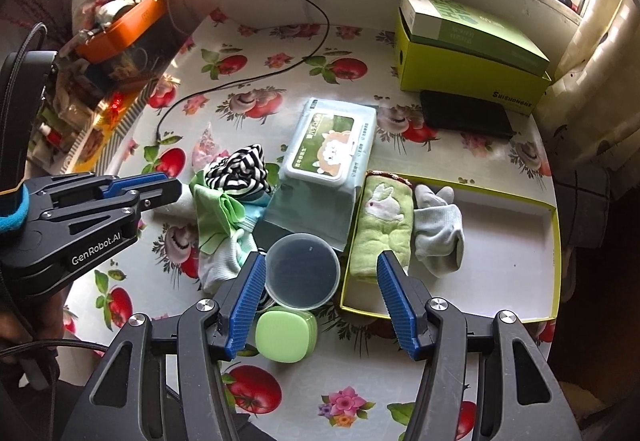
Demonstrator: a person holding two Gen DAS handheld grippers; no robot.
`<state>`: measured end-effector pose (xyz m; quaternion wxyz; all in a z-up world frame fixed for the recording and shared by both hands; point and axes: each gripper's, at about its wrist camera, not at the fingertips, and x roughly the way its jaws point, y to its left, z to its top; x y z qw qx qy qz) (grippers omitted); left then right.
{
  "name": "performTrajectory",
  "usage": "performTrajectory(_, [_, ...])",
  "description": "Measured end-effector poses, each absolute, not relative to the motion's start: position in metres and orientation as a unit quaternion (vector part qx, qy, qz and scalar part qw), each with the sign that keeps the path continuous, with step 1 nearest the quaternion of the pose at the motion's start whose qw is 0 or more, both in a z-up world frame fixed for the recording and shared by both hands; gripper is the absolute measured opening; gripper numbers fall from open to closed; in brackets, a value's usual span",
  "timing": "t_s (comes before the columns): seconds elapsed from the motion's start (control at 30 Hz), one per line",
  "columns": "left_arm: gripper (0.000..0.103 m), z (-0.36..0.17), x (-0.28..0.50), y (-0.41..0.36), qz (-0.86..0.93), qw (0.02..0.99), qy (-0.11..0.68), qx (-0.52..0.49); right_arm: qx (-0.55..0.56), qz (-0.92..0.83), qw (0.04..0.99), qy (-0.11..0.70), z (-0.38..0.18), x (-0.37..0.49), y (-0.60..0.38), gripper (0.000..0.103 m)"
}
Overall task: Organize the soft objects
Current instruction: 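Withdraw both open tools from the tray back over the pile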
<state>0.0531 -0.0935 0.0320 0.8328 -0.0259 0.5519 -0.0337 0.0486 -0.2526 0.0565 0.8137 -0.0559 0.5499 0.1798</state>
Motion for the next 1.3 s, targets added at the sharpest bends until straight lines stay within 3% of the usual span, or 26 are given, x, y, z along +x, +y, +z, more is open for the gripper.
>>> performTrajectory(1.3, [0.014, 0.026, 0.04, -0.045, 0.003, 0.83, 0.554, -0.067, -0.086, 0.225, 0.801, 0.548, 0.061, 0.045, -0.204, 0.058])
